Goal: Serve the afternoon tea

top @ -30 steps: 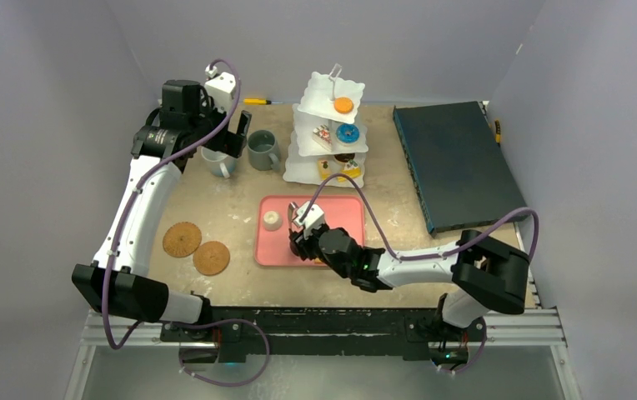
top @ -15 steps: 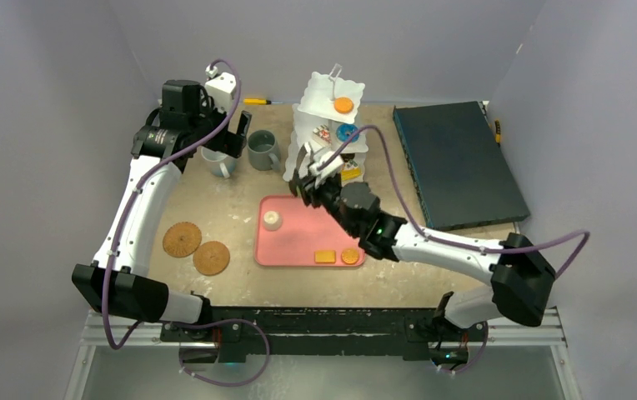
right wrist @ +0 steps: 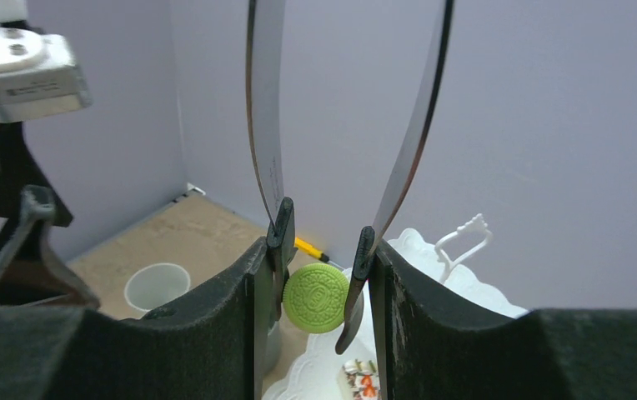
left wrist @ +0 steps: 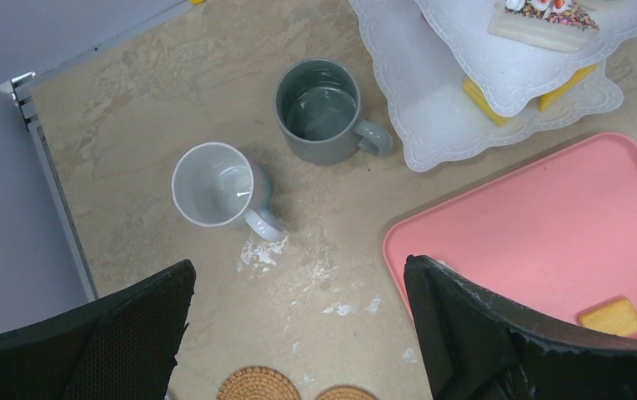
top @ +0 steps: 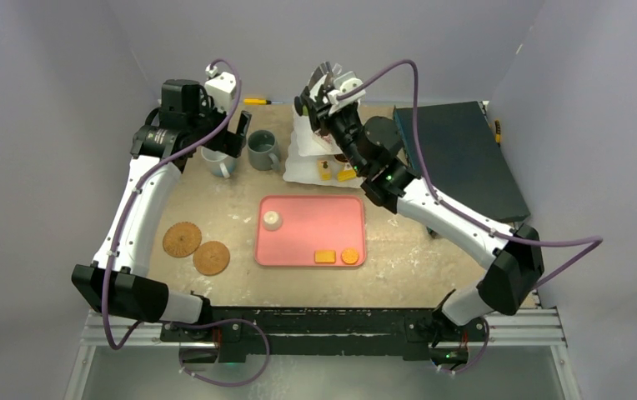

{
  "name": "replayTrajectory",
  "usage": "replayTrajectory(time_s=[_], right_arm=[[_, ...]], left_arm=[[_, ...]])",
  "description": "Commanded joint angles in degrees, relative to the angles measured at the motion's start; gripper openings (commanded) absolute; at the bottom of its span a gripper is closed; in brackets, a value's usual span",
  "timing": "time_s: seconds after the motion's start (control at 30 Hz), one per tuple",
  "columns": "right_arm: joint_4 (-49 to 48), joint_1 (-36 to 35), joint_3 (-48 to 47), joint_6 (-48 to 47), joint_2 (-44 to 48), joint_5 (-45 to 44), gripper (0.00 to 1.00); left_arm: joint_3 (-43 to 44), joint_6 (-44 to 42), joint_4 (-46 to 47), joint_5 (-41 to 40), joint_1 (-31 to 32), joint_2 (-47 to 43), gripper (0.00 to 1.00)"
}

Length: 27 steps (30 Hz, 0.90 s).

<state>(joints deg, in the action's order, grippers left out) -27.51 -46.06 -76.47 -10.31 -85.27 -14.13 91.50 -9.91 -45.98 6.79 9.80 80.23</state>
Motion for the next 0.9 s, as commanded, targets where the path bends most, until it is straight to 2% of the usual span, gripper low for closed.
replayTrajectory(time_s=[0.0,0.6,0.87], right_arm=[[-0.6,2.2,-4.2,-1.8,-2.1,2.4,0.41],[-10.9,7.0,-4.7,-1.1,-9.5,1.7,0.41],[-11.7,7.4,-3.5,-0.6,-9.7,1.8,0.46]], left_arm=[[2.1,-1.1,0.3,-0.3,-0.6,-1.7,0.96],[1.7,-1.1,1.0,0.0,-0.9,-0.9,0.95],[1.7,-0.9,1.1,0.0,-1.0,-0.8,0.95]])
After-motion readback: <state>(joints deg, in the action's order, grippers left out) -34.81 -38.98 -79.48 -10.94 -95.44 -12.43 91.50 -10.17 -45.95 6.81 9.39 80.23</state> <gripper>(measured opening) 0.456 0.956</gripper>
